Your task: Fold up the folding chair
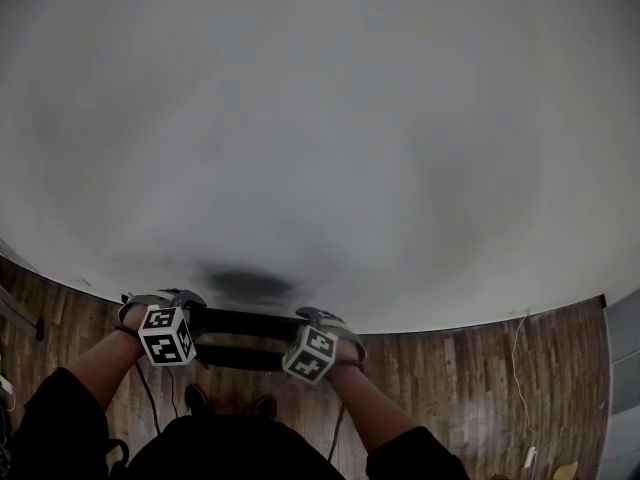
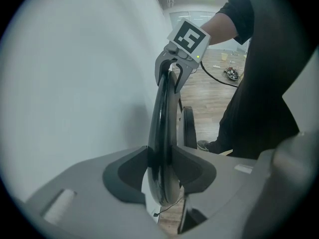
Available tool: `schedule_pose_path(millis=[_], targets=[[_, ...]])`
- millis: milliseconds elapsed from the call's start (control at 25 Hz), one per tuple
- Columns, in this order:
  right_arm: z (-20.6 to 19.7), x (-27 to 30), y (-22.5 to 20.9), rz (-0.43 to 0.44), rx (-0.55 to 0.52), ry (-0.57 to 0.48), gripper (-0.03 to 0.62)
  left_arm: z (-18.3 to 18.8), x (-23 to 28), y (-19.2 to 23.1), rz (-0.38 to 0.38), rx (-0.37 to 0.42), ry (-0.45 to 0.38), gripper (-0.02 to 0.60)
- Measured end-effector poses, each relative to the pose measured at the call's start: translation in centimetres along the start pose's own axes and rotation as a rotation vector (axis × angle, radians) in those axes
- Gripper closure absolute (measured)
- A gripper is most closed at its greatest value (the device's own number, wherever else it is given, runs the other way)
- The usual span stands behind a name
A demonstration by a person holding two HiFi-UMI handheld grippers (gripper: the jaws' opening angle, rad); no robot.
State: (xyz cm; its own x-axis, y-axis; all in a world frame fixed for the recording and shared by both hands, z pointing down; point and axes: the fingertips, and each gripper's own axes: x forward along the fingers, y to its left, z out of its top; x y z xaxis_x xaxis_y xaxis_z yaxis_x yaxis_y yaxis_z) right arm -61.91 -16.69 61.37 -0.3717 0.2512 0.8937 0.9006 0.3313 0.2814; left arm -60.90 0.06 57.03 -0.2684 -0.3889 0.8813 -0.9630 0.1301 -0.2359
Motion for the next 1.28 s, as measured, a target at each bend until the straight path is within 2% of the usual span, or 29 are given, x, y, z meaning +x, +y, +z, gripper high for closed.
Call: schedule_pose_path(millis=[1000,1280], targets=[[0.5,0.9,-3.8,-0.284,0.044,0.011,0.290,-0.4,0.9,3.5,0.175,-0.085,0.042,0.419],[0.5,1.5,-5.0,-0.337,0.050,0.017,0.277,-0.4,1.4,4.9,0.218,-0.109,0.055,0.416]])
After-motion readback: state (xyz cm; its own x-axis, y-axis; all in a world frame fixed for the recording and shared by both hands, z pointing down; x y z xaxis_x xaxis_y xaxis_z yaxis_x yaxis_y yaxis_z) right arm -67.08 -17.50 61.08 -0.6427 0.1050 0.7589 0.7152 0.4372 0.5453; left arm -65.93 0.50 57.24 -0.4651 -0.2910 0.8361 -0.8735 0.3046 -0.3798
